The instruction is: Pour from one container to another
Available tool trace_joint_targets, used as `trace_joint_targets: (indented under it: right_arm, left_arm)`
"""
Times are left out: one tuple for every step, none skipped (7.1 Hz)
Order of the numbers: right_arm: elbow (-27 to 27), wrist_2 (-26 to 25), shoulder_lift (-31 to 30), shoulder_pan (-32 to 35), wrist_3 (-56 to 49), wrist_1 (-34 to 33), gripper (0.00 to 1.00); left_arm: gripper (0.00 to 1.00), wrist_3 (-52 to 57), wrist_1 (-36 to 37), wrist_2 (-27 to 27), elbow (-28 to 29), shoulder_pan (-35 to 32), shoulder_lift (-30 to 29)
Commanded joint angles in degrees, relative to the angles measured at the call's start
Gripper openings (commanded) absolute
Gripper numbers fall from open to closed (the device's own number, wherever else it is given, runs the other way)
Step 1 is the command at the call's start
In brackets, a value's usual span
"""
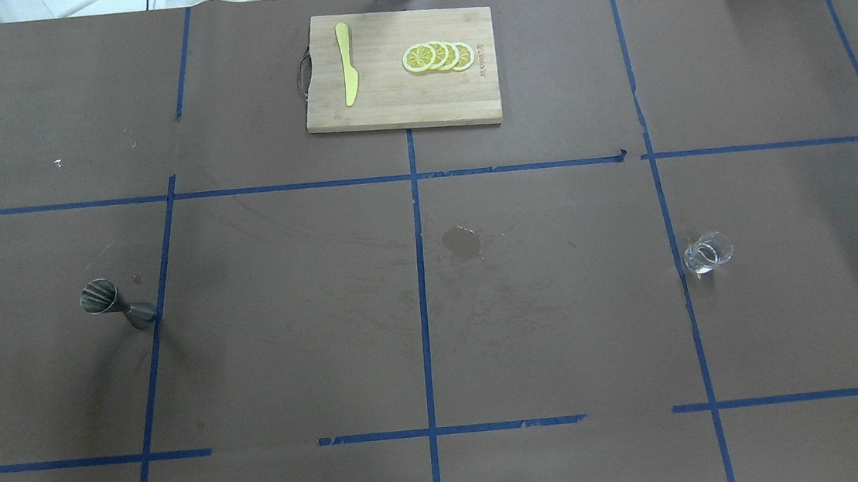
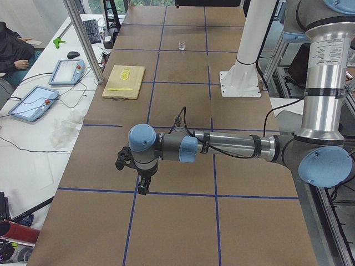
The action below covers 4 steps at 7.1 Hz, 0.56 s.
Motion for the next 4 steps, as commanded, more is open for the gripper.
trace_joint_targets:
  right_arm:
    - [0.1,0.08,0.31,-0.94,0.46,0.16,1.0]
    - [0.1,-0.01,1.1,-1.29,0.63,0.94,1.0]
    - [-0.51,-0.53,1.63,-1.56,0.81,4.51,1.0]
    - [-1.04,-0.8,2.76,-1.56,2.29,7.07,1.0]
  left_arm:
    - [1.0,-0.06,-2.56,-0.01,-0.12,0.09,-0.29]
    - [1.0,0.29,-3.01,-0.27,-0.2,0.0,-0.29]
    - [1.0,0.12,-7.02,-0.27,-0.12,0.09,-0.29]
    - [1.0,-0.06,-12.54,-0.19,1.54,0.09,-0.29]
